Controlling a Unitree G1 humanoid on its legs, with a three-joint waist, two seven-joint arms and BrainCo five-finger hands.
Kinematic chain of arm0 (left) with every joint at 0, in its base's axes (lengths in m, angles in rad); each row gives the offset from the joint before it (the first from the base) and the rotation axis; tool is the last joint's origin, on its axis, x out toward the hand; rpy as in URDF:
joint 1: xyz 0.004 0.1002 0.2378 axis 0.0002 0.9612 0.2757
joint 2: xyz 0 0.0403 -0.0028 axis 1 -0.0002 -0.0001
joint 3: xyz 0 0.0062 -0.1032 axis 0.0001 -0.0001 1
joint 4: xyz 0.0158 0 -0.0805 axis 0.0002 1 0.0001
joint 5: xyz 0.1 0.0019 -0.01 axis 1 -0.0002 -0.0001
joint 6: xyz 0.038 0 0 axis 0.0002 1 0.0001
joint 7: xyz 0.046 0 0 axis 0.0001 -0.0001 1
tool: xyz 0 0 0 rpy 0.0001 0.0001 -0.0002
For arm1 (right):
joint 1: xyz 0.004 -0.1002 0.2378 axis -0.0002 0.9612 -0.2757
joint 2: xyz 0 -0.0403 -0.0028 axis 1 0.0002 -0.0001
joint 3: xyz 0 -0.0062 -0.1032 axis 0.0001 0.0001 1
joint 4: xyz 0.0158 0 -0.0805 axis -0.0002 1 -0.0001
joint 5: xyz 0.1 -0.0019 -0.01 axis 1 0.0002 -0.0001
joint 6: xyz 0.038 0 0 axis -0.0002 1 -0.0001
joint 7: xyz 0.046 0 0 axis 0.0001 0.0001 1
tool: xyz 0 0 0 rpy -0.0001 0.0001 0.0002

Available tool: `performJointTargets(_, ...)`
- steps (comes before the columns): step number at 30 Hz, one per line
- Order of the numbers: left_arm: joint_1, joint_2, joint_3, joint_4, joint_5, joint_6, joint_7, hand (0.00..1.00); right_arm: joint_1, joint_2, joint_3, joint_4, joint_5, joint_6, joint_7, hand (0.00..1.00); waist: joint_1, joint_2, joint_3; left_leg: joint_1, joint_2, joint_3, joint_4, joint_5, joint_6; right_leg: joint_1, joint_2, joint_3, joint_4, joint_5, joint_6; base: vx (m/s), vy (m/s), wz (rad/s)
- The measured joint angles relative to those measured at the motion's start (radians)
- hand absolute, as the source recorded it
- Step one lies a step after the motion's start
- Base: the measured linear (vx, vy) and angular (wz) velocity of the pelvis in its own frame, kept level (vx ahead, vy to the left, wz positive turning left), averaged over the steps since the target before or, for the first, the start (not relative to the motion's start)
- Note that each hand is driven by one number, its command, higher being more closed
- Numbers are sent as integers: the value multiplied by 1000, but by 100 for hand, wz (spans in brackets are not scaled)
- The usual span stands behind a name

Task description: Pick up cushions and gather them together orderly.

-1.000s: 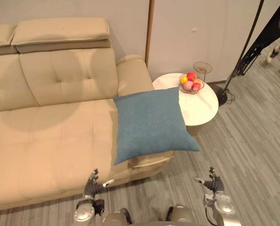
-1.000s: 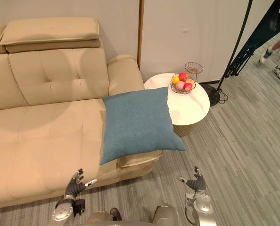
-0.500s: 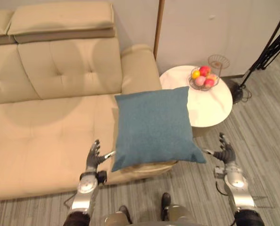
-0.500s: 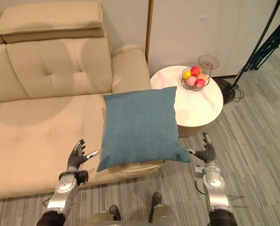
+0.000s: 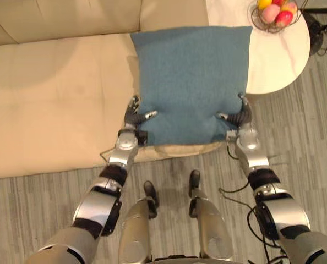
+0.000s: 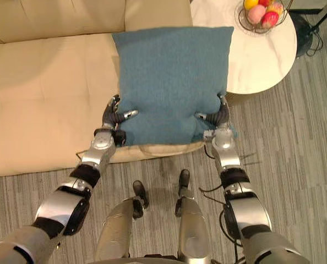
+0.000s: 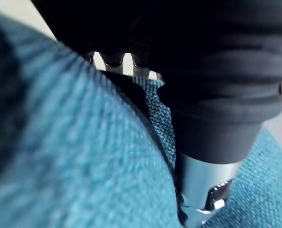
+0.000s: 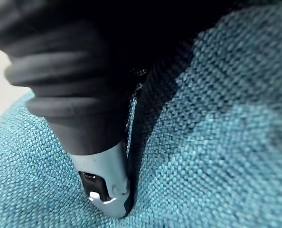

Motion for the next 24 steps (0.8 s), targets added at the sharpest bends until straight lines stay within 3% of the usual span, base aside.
performJointTargets(4,-22,17,2,-35,-35,-11,48,100,-28,-2,37,-43,38,-4,-17,100,2,0,8,-36,18,-3,-2,24,-7,-32,15,8,-16,25,-10,-162,-98,-7)
performJointTargets(8,-17,60,2,-167,-51,-12,80,100,-8,-20,103,-214,49,-10,-21,100,5,-1,52,-38,38,-4,-7,41,-23,-33,39,14,-28,43,-23,-123,-113,-7)
performJointTargets(13,100,78,0,-355,-51,-13,88,100,128,-40,158,-418,45,-15,-20,100,4,-1,52,2,50,-4,-29,58,-40,8,57,8,-54,56,-31,6,-91,-2)
performJointTargets(20,488,77,-25,-669,10,-13,98,100,453,-43,233,-745,-9,-16,-4,100,2,0,48,174,40,-9,-96,60,-44,192,71,2,-131,55,-31,57,-15,7)
performJointTargets(24,789,30,-28,-820,22,-15,98,100,635,-38,278,-877,-52,-24,48,100,23,4,-79,248,29,1,-166,67,-53,245,63,5,-160,51,-25,58,4,-2)
